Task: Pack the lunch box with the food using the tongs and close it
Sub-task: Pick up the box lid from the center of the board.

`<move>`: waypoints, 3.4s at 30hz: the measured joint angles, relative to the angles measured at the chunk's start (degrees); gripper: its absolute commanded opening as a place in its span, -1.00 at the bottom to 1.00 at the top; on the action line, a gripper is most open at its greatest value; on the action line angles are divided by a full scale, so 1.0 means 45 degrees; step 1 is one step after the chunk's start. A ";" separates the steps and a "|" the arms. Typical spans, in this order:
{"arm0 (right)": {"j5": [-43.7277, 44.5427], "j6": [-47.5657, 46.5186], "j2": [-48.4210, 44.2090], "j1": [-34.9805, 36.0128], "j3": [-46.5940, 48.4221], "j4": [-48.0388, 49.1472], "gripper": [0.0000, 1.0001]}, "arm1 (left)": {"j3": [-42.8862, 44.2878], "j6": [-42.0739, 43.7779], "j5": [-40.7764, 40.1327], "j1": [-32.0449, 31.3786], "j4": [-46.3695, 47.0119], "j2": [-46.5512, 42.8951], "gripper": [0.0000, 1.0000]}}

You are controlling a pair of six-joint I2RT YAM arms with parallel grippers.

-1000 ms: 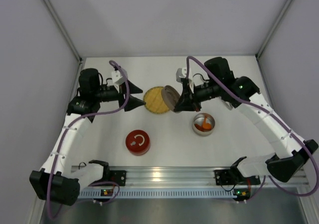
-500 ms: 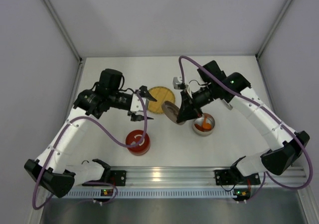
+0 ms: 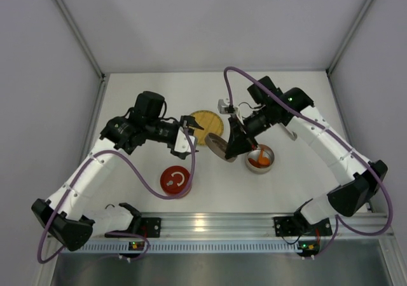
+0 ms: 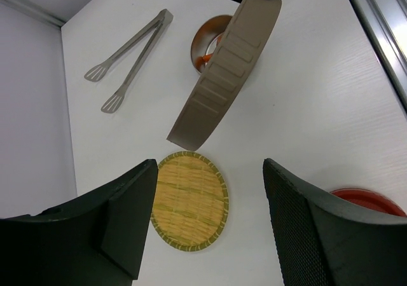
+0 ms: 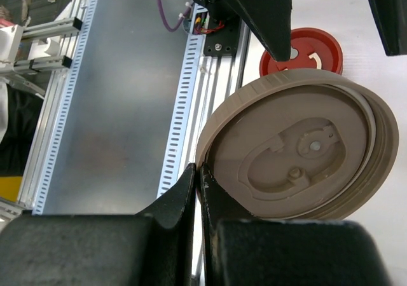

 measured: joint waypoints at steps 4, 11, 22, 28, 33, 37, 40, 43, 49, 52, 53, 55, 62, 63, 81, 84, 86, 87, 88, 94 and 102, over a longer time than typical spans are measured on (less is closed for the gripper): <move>-0.0102 -0.0233 0.0131 0.0000 0.0044 -0.0277 -1.00 | -0.0257 -0.0325 -0.0039 -0.0155 0.0427 0.0024 0.43; -0.0267 -0.0495 0.0248 0.0053 0.0505 -0.0631 -1.00 | -0.0447 -0.1486 0.0282 -0.0427 0.1331 0.0306 0.40; -0.0539 -0.0874 0.0549 0.0189 0.0865 -0.0889 -1.00 | -0.0452 -0.1826 0.0393 -0.1039 0.1948 0.1001 -0.01; -0.0607 -0.0889 0.0627 0.0209 0.1030 -0.1394 -1.00 | -0.0452 -0.1423 0.0219 -0.1438 0.1384 0.1088 -0.40; -0.0583 -0.0748 0.0627 0.0165 0.1146 -0.1598 -1.00 | -0.0452 -0.1433 0.0209 -0.1540 0.1146 0.1083 -1.00; -0.0554 0.0068 0.0549 -0.0296 0.1185 -0.1292 -0.05 | -0.0486 -0.2560 0.0102 -0.1545 0.1180 0.1064 -1.00; -0.0330 0.1171 0.0316 -0.1486 0.1195 -0.0146 0.66 | -0.0947 -0.4886 -0.0369 -0.1617 0.2118 0.0738 -1.00; 0.0330 0.2346 -0.0214 -0.3390 0.1195 0.1350 0.98 | -0.1350 -0.7354 -0.1744 -0.1651 0.2992 0.0107 -1.00; 0.3079 0.3609 -0.3191 -0.4920 -0.0204 0.5348 0.99 | -0.0311 -0.9282 -0.5629 -0.0471 0.4240 -0.0384 -1.00; 0.3589 0.3939 -0.4177 -0.4915 -0.0272 0.6353 0.99 | 0.0457 -0.9180 -0.6863 -0.0228 0.4527 -0.0384 -1.00; 0.3599 0.4075 -0.4371 -0.4915 -0.0345 0.6839 0.99 | 0.0607 -0.9204 -0.7023 -0.0238 0.4663 -0.0389 -1.00; 0.3308 0.4265 -0.4566 -0.4911 -0.0758 0.7737 0.99 | 0.0767 -0.9345 -0.7140 -0.0267 0.4867 -0.0384 -1.00; 0.2385 0.4959 -0.3818 -0.4148 -0.2239 0.9651 0.98 | 0.0758 -1.1157 -0.6402 -0.0151 0.5066 -0.0126 -1.00; 0.2399 0.4949 -0.3706 -0.4051 -0.2288 0.9704 0.97 | 0.0738 -1.1472 -0.6266 -0.0126 0.5115 -0.0068 -1.00; 0.7091 -0.0068 -0.3925 0.1180 -0.1923 0.9384 0.93 | 0.0612 -1.4542 -0.5367 0.0000 0.6076 0.0612 -1.00; 0.7446 -0.0107 -0.3735 0.1292 -0.1923 0.9442 0.93 | 0.0612 -1.4673 -0.5236 0.0000 0.6110 0.0612 -1.00; 0.7752 0.0024 -0.3551 0.1311 -0.1923 0.9510 0.93 | 0.0612 -1.4770 -0.5110 0.0000 0.6169 0.0612 -1.00; 0.7917 0.0141 -0.3449 0.1311 -0.1933 0.9564 0.94 | 0.0612 -1.4790 -0.5061 0.0000 0.6178 0.0612 -1.00; 0.8053 0.0214 -0.3381 0.1311 -0.1987 0.9646 0.94 | 0.0612 -1.4804 -0.5013 0.0000 0.6193 0.0612 -1.00; 0.8553 0.0724 -0.3181 0.1321 -0.2278 0.9831 0.96 | 0.0612 -1.4829 -0.4731 0.0000 0.6261 0.0573 -1.00; 0.8796 0.1059 -0.3133 0.1331 -0.2283 1.0307 0.99 | 0.0544 -1.4838 -0.4396 0.0000 0.6538 0.0374 -1.00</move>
